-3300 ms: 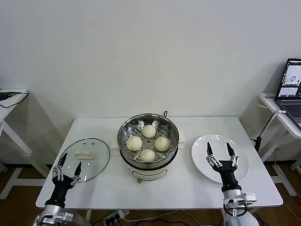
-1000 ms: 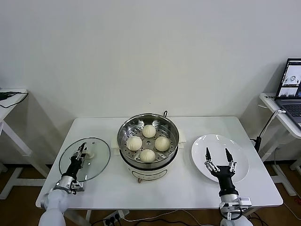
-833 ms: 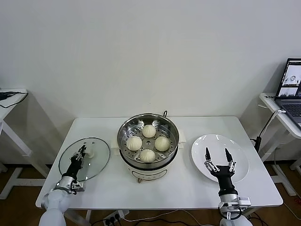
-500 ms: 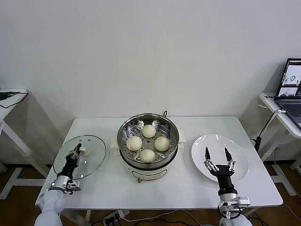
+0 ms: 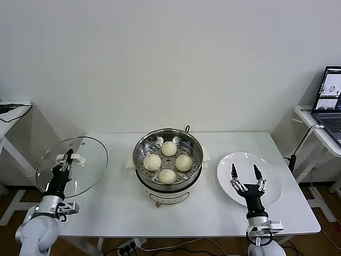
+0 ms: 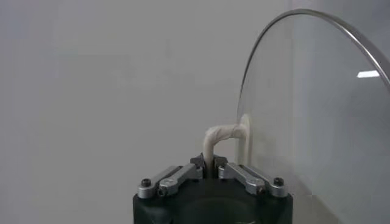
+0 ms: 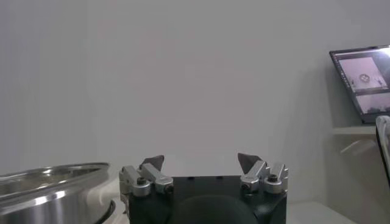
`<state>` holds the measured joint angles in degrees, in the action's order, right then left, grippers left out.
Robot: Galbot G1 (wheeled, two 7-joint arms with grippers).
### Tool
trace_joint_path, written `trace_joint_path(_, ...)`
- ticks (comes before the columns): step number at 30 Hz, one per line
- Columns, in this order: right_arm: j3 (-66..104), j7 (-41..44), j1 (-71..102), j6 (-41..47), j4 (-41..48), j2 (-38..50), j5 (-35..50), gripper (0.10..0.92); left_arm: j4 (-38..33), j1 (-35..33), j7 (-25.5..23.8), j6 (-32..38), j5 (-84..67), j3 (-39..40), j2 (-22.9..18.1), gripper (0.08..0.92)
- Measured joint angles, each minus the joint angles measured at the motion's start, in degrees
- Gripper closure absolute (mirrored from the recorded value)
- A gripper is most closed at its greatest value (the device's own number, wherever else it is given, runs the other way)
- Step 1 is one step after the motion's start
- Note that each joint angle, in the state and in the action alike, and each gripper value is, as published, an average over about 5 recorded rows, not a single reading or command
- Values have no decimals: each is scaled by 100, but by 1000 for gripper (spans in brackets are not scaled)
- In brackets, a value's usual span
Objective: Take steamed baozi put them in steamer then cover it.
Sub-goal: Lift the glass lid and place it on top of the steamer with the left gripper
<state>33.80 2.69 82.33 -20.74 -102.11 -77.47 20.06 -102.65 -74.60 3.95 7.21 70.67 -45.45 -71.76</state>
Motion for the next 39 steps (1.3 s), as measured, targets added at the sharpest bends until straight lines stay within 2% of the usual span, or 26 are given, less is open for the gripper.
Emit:
trace_joint_path(8, 26, 10, 26, -18, -6, -36, -4, 203, -1439, -300, -865, -1290, -281, 813, 419, 813)
trace_joint_path(16, 70, 22, 75, -25, -26, -104, -46, 203, -2032, 17, -1538, -2444, -51, 2074, 574, 813)
trace_joint_path(26, 157, 24, 164, -31, -57, -218, -137, 203, -1991, 933, -2052, -3424, 518, 3587, 348, 813)
trace_joint_path(39, 227, 12, 257, -31, -110, -313, -234, 203, -1096, 1953, -2224, -4000, 1065, 4823, -303, 813)
